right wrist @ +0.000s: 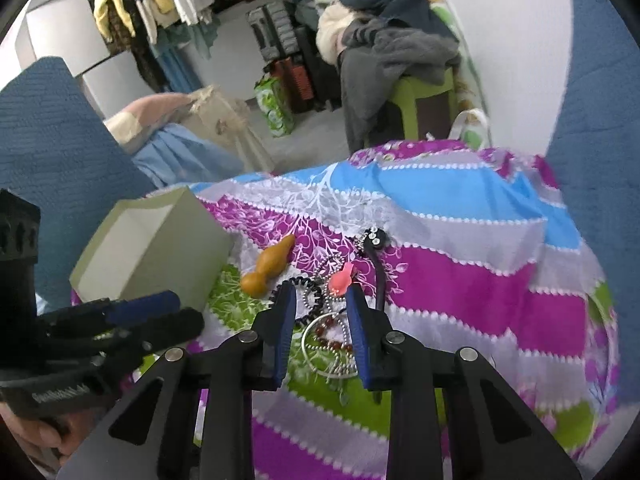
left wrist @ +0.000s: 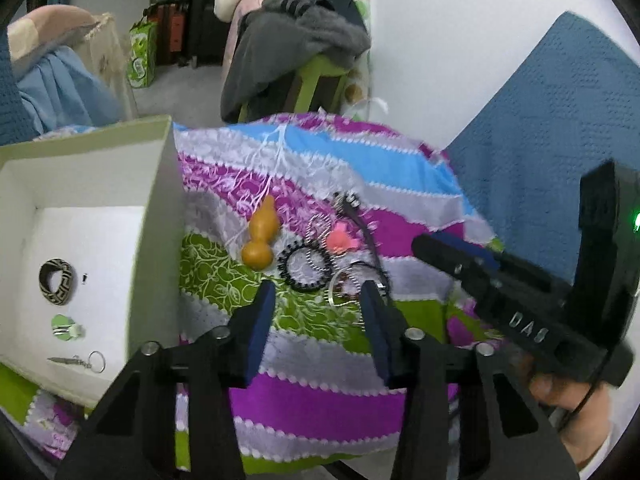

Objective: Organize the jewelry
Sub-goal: 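Move the left tool to the black spiral hair tie while the right tool reaches the pink clip, then close the left tool on the spiral hair tie while the right tool grips the pink clip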

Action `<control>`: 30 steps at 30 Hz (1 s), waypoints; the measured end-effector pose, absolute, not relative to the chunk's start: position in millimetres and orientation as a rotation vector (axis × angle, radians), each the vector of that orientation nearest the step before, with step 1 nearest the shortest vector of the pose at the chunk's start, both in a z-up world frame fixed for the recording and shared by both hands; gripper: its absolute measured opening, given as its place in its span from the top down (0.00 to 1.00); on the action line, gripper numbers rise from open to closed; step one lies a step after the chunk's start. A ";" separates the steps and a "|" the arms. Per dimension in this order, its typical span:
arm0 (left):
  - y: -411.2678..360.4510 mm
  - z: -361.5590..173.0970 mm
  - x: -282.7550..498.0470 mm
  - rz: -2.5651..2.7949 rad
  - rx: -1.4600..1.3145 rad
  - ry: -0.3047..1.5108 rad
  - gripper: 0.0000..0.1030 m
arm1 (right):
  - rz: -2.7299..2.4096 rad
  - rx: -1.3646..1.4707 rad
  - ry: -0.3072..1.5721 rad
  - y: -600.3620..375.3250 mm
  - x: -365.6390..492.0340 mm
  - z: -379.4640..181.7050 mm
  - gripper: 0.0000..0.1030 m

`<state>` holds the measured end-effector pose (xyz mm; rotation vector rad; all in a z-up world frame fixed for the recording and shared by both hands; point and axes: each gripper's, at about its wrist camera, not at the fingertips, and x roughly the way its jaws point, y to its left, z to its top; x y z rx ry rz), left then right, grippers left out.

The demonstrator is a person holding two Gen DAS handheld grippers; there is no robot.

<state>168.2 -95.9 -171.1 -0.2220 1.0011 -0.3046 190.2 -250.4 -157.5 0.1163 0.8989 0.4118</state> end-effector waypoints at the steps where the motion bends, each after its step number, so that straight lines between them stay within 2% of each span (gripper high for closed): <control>1: -96.5 -176.9 171.9 -0.302 -0.221 1.015 0.62 | 0.418 0.114 0.908 -249.7 194.2 -160.8 0.78; 8: -102.9 -207.1 194.5 -0.283 -0.205 1.048 0.64 | 0.476 0.074 0.982 -239.5 220.4 -187.2 0.79; 12: -107.6 -223.6 204.8 -0.263 -0.172 1.069 0.70 | 0.487 0.056 1.016 -235.3 232.9 -202.2 0.79; 23: -111.9 -238.7 214.9 -0.248 -0.151 1.072 0.74 | 0.452 -0.010 1.044 -229.3 253.4 -222.4 0.79; 30: -109.1 -246.6 223.2 -0.216 -0.183 1.072 0.87 | 0.446 -0.015 1.057 -226.9 258.7 -228.4 0.78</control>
